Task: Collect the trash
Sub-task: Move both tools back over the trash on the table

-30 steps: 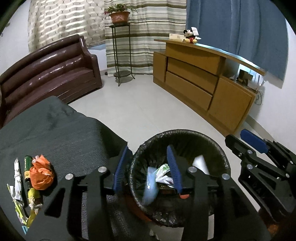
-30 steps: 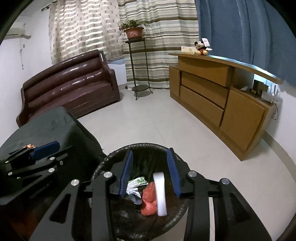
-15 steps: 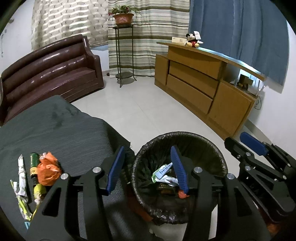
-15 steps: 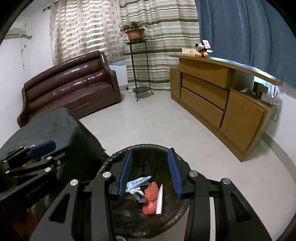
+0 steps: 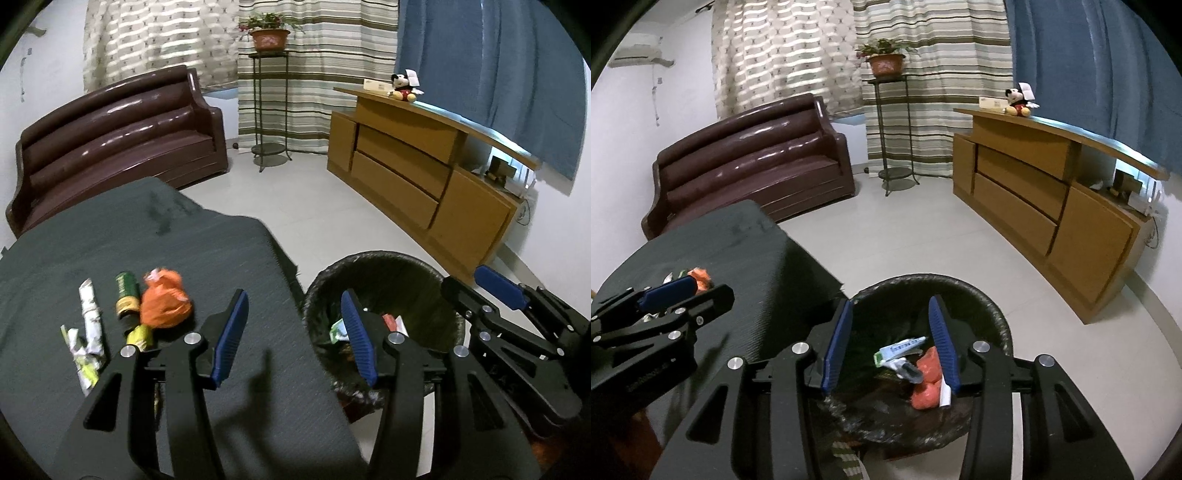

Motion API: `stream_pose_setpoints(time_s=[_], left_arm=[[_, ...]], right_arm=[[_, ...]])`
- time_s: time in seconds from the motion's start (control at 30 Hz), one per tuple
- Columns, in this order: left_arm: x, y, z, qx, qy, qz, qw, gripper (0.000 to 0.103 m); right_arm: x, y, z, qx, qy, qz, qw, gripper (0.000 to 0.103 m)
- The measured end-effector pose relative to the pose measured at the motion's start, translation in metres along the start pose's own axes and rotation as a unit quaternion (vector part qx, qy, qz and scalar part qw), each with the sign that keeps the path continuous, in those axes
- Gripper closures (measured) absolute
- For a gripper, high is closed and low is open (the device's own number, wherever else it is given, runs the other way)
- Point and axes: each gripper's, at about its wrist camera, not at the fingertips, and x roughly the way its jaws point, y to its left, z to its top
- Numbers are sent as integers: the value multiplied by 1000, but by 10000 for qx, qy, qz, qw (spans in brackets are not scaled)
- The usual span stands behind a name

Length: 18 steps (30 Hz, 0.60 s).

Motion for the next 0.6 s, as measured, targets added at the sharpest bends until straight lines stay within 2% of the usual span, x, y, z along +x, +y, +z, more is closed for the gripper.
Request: stream_pose_setpoints(time_s=[0.6], left_arm=[[-54, 61, -34, -398, -106, 512, 9978, 52]], right_arm=[[-28, 49, -12, -410, -59, 179, 9990, 58]])
